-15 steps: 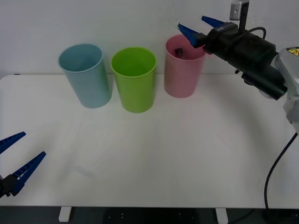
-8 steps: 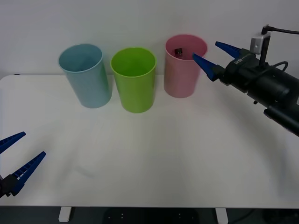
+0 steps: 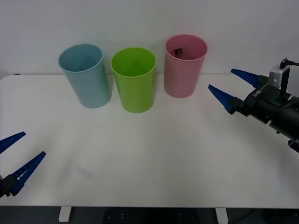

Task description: Grasp the object on the table and drop it into the matching bin: aluminum can to the light blue bin, PET bottle to the pink bin.

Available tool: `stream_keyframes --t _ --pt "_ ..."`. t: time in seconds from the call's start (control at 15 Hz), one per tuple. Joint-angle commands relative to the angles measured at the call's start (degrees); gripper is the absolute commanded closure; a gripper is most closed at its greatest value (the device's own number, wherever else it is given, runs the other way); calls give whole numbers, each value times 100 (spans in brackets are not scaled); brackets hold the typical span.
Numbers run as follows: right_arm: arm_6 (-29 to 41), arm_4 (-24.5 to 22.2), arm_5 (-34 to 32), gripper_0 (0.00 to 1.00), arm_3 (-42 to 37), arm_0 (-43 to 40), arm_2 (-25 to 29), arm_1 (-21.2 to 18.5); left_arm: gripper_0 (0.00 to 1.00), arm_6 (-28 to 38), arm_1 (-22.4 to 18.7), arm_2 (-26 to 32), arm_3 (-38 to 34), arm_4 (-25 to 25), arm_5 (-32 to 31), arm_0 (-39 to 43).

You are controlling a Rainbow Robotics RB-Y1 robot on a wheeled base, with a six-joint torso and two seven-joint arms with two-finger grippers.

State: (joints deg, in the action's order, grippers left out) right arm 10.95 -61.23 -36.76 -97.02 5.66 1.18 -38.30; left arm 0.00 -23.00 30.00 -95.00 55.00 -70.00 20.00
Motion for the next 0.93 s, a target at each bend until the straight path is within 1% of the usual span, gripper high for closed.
stream_keyframes --t 0.07,0.53,0.73,0.93 --pt "-418 94 -226 0 8 -268 155 -37 0 0 0 0 0 0 0 0" --pt "-523 111 -1509 0 -1 -1085 849 -72 0 0 0 0 0 0 0 0" --pt "-611 111 -1878 0 -1 -1437 1095 -72 0 0 0 0 0 0 0 0" --pt "-681 111 -2089 0 -1 -1727 1280 -72 0 0 0 0 0 0 0 0"
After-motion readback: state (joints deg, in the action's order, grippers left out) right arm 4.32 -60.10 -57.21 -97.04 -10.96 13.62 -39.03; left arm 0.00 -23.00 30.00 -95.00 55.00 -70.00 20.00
